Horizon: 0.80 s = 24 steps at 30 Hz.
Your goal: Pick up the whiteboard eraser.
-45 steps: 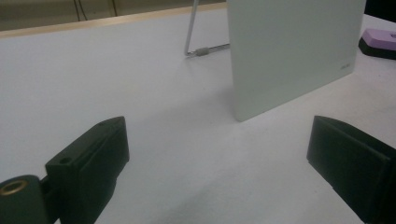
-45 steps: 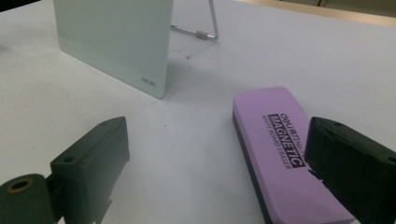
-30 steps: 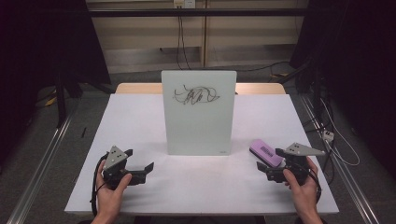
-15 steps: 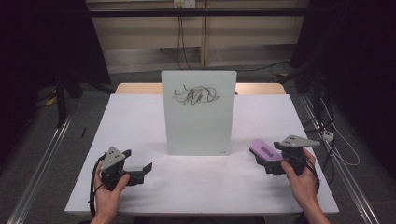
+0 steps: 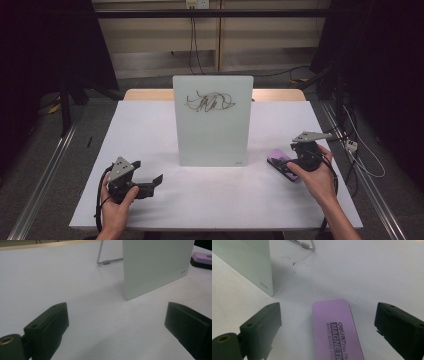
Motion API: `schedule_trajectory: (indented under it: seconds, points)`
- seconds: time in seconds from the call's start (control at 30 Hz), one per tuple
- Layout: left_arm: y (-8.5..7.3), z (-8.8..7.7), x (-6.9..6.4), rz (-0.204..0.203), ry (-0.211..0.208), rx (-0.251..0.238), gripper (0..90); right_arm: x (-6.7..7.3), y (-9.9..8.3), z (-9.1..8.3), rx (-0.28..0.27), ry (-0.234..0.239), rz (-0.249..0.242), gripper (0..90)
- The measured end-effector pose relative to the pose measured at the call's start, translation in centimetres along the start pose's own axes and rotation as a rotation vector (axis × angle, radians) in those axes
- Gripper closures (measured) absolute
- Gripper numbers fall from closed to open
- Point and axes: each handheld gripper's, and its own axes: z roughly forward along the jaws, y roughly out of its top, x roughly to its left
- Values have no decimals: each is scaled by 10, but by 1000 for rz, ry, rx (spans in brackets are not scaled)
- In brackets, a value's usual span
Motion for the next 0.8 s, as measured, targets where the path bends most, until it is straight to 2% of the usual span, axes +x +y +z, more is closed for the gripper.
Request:
schedule_trajectory:
  seconds: [0.07,0.23,0.37,0.63,0.8]
  points:
    - [0,0,0,-3,0,-2,53,-3,-1,3,5,11,13,85]
    - [0,0,0,0,-3,1,53,-7,-7,7,78,33,-4,120]
    - [-1,0,-1,-2,-7,2,53,-8,-7,9,111,23,-19,149]
    - [-1,-1,0,-3,-2,3,53,-8,-5,11,174,-2,-104,244]
    - [-1,-1,0,1,-2,4,53,-11,-7,17,203,12,-119,266]
